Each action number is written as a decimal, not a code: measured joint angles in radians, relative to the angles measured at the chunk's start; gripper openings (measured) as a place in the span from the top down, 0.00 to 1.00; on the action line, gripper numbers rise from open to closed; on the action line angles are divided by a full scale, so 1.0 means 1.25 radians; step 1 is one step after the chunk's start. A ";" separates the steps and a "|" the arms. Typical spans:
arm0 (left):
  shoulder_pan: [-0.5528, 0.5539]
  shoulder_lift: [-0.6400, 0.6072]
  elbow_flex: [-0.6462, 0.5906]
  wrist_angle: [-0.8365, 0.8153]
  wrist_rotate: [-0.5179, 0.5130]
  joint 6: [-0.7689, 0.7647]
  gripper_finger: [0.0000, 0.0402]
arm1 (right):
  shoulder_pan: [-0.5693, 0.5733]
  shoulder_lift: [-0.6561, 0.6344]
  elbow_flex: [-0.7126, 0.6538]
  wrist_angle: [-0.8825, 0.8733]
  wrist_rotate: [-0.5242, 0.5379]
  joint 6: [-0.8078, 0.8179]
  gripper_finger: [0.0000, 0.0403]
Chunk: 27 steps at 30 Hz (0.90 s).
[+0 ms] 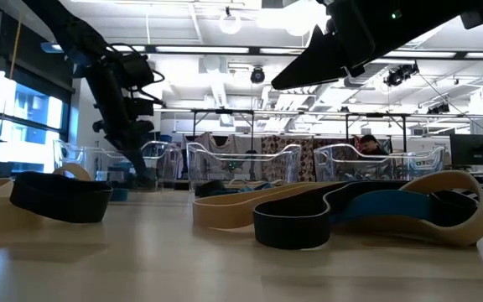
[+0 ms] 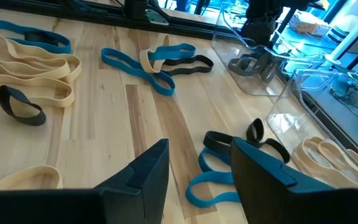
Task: Sort rubber bands into baskets
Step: Put the black rubber band into the left transparent bin, then put the brown rubber band into the middle transparent bin
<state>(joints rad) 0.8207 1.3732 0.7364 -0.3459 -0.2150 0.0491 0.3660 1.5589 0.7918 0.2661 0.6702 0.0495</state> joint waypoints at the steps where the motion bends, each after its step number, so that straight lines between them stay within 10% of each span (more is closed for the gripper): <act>1: 0.000 -0.001 0.000 0.006 0.000 -0.001 0.73 | 0.000 0.000 0.000 0.000 0.000 0.001 0.61; 15: -0.002 -0.116 0.000 -0.041 0.047 -0.003 0.60 | 0.000 0.000 0.000 0.000 -0.001 0.002 0.61; 27: -0.128 -0.357 0.000 -0.204 0.325 0.033 0.60 | 0.000 0.000 0.000 0.000 -0.001 0.002 0.61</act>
<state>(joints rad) 0.6602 0.9272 0.7368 -0.6010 0.1908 0.0906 0.3660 1.5589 0.7918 0.2661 0.6693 0.0517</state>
